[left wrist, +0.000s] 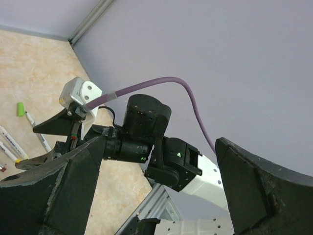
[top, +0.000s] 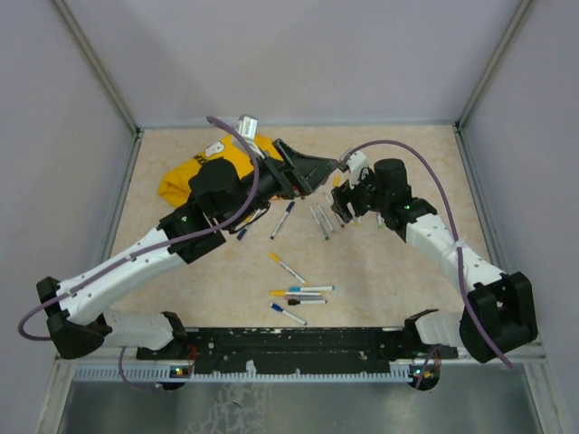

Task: Open the pen caps
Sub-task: Pick up the pen from the center of the board.

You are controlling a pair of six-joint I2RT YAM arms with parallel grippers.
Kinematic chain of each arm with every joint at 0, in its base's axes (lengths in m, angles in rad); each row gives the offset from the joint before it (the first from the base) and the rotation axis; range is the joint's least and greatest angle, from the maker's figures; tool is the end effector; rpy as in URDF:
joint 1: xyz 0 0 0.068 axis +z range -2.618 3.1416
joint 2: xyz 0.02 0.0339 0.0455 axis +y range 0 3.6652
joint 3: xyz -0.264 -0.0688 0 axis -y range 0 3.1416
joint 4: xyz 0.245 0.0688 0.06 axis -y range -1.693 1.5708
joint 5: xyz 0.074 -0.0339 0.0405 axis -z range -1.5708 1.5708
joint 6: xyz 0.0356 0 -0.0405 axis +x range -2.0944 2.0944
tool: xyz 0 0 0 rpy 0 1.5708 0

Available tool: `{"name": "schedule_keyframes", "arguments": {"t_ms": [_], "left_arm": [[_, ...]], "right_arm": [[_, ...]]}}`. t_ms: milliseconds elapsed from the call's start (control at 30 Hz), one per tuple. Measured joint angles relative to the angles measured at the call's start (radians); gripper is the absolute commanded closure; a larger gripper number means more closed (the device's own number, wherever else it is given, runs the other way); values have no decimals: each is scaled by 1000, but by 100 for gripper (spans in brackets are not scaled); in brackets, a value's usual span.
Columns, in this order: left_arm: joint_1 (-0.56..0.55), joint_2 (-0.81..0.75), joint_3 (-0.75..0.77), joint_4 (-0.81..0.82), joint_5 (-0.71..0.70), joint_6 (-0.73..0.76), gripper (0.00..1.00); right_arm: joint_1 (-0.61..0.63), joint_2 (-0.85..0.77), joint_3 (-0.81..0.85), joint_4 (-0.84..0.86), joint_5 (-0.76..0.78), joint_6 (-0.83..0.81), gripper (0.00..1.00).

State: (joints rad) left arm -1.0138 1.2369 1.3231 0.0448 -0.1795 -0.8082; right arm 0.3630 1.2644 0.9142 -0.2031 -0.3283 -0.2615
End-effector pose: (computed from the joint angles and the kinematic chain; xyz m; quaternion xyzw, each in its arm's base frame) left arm 0.1537 -0.2347 0.4580 0.0004 0.6601 -0.5555 0.5057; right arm 0.2602 0.1111 0.2809 -0.3404 0.7955 0.1669 0.4727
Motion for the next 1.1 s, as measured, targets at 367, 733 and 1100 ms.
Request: {"name": "schedule_keyframes", "arguments": {"t_ms": [367,733,1100], "left_arm": [[0,27,27,-102,-101,-82,0],[-18,60,85,-144,-135,-81,0],[-18,104,116,-180,-151,-28,0]], "right_arm": [[0,0,0,0,1,0,29],[0,1,0,0,1,0,29],[-2,1,0,0,1,0,29]]}}
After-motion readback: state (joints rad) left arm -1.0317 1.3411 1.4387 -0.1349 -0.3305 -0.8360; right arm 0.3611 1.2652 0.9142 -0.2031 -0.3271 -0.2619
